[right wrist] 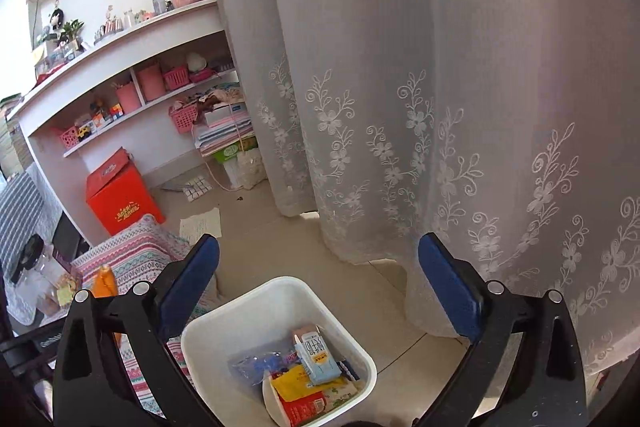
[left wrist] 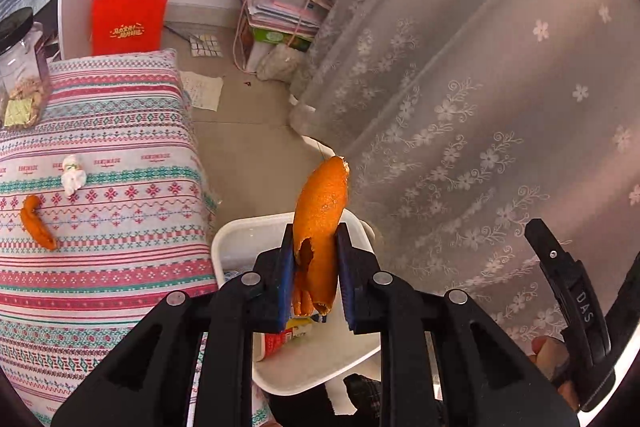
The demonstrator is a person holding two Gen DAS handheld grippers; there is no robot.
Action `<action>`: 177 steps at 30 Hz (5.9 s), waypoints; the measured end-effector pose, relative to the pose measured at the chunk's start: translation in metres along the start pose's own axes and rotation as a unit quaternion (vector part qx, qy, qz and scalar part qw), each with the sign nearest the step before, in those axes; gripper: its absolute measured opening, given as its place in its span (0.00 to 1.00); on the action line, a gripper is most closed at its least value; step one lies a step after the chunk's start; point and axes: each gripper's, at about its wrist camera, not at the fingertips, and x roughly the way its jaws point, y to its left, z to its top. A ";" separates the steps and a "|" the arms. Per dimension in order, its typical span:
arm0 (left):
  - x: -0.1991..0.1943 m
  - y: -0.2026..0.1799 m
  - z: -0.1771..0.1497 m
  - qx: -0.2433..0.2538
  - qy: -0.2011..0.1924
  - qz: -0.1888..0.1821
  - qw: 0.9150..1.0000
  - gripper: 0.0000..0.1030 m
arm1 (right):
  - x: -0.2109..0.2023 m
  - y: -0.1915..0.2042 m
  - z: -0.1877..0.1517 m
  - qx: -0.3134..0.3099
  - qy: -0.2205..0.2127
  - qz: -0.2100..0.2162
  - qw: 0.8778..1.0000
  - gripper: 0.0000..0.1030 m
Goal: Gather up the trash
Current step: 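Drop the milk carton into the bin with the right tool while the left tool drops the orange peel, then grasp the second orange peel with the left tool while the right tool grasps a white tissue, then drop the white tissue into the bin with the right tool while the left tool drops the orange peel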
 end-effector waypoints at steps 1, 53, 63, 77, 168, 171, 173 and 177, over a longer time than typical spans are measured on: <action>0.006 -0.005 0.000 0.001 0.005 -0.003 1.000 0.20 | -0.001 -0.001 0.000 0.002 -0.002 -0.001 1.000 0.93; -0.131 0.274 -0.047 -0.243 -0.037 0.270 0.931 0.15 | 0.035 0.200 -0.079 -0.203 0.173 0.132 0.955 0.93; -0.257 0.291 -0.088 -0.234 -0.177 0.314 0.903 0.15 | 0.071 0.315 -0.121 -0.292 0.261 0.223 0.893 0.93; -0.289 0.329 -0.099 -0.243 -0.173 0.310 0.903 0.15 | 0.176 0.399 -0.165 -0.331 0.369 0.197 0.846 0.63; -0.037 -0.024 -0.003 0.061 -0.049 0.071 0.994 0.18 | -0.029 -0.021 -0.007 0.035 -0.023 -0.014 0.999 0.93; -0.019 -0.034 0.001 0.047 -0.028 0.045 0.997 0.22 | -0.031 -0.024 -0.006 0.042 -0.023 -0.012 0.999 0.93; -0.013 -0.035 0.001 0.032 -0.014 0.030 0.999 0.27 | -0.032 -0.024 -0.005 0.045 -0.021 -0.006 0.999 0.93; -0.018 -0.036 -0.004 0.024 -0.013 0.023 0.999 0.43 | -0.035 -0.022 -0.004 0.050 -0.020 0.004 0.999 0.93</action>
